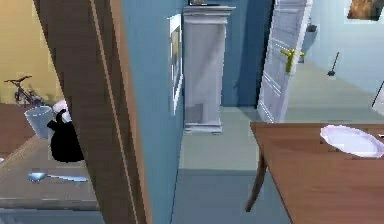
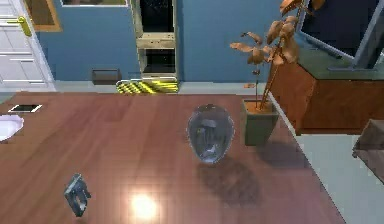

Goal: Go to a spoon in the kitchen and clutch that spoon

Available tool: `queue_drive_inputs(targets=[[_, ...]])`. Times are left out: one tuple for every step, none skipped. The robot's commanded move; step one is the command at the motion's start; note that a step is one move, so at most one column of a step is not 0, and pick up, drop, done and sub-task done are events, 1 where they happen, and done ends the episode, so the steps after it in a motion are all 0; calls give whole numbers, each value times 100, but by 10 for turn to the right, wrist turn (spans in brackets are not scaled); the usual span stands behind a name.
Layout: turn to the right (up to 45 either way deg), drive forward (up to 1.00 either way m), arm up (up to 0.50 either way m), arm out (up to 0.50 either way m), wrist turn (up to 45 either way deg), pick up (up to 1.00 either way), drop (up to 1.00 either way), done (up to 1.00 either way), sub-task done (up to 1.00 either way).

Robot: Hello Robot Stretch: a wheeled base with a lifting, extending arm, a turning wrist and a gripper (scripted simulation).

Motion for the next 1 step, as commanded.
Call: queue_drive_inputs(targets=[[-450, 0, 0, 0, 0, 0, 0, 0, 0]])
